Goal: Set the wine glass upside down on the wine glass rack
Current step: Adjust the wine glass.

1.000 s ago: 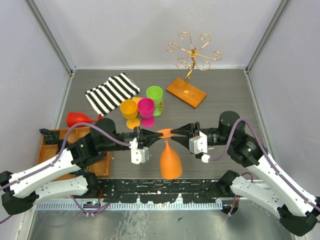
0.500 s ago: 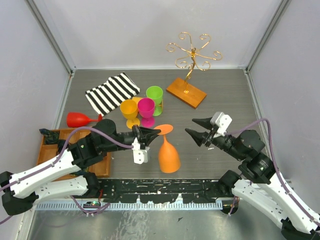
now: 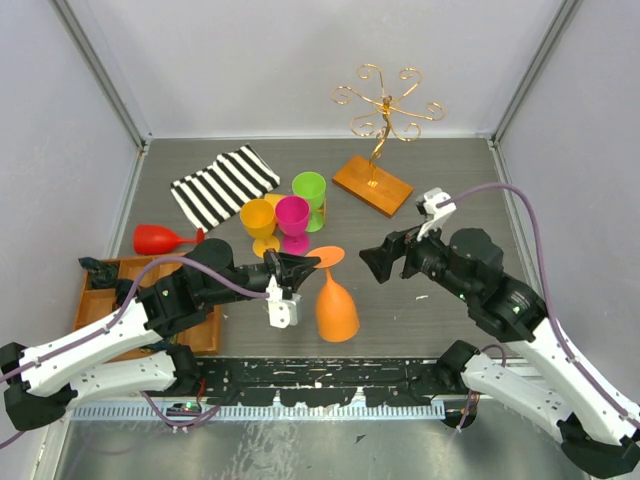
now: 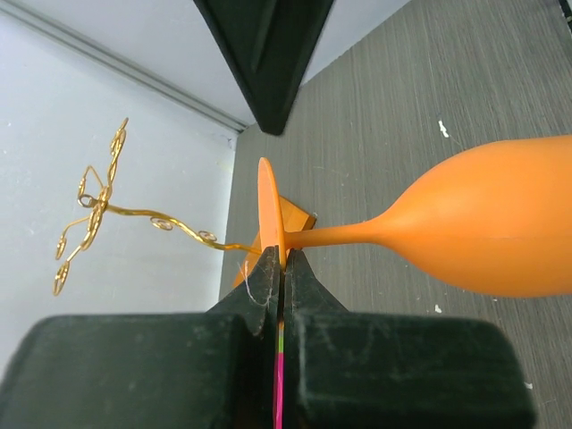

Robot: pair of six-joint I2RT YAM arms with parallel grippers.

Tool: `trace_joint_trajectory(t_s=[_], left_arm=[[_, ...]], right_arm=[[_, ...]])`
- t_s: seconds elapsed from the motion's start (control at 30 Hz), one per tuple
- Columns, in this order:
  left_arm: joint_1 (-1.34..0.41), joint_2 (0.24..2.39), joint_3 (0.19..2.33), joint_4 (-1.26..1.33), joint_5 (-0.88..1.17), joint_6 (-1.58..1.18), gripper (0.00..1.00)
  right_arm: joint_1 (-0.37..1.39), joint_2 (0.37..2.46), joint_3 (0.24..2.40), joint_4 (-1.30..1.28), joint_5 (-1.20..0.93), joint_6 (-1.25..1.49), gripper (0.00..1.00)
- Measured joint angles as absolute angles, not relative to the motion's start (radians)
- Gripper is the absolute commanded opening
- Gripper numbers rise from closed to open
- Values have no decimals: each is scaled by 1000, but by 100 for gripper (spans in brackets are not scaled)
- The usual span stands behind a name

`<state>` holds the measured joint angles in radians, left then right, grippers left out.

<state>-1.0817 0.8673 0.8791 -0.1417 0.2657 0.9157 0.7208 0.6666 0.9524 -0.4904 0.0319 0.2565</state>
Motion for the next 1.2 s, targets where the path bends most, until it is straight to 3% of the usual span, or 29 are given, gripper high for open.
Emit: trace_joint_trajectory(t_s=[0.47,0.5,0.6,0.67,0.87,1.2], left_arm=[[-1082,867,879,-143,251,924,0],[-1082,867,879,-144,251,924,0],[-1082,867,879,-147,249,926,0],[-1082,867,879,-149,245,929,0],[-1082,867,879,-149,234,935,0],[-1082,867,879,-151,221,939,0]], right_arm=[[721,834,1031,-674,9,366,100],[721,837,1031,-674,-3,366,97],[721,832,1028,-659,-31,366,74],[721,804,1010,-614,-56,368,65],[721,675,879,-403,-158,381,57],[764,658,688,-97,-246,426,55]])
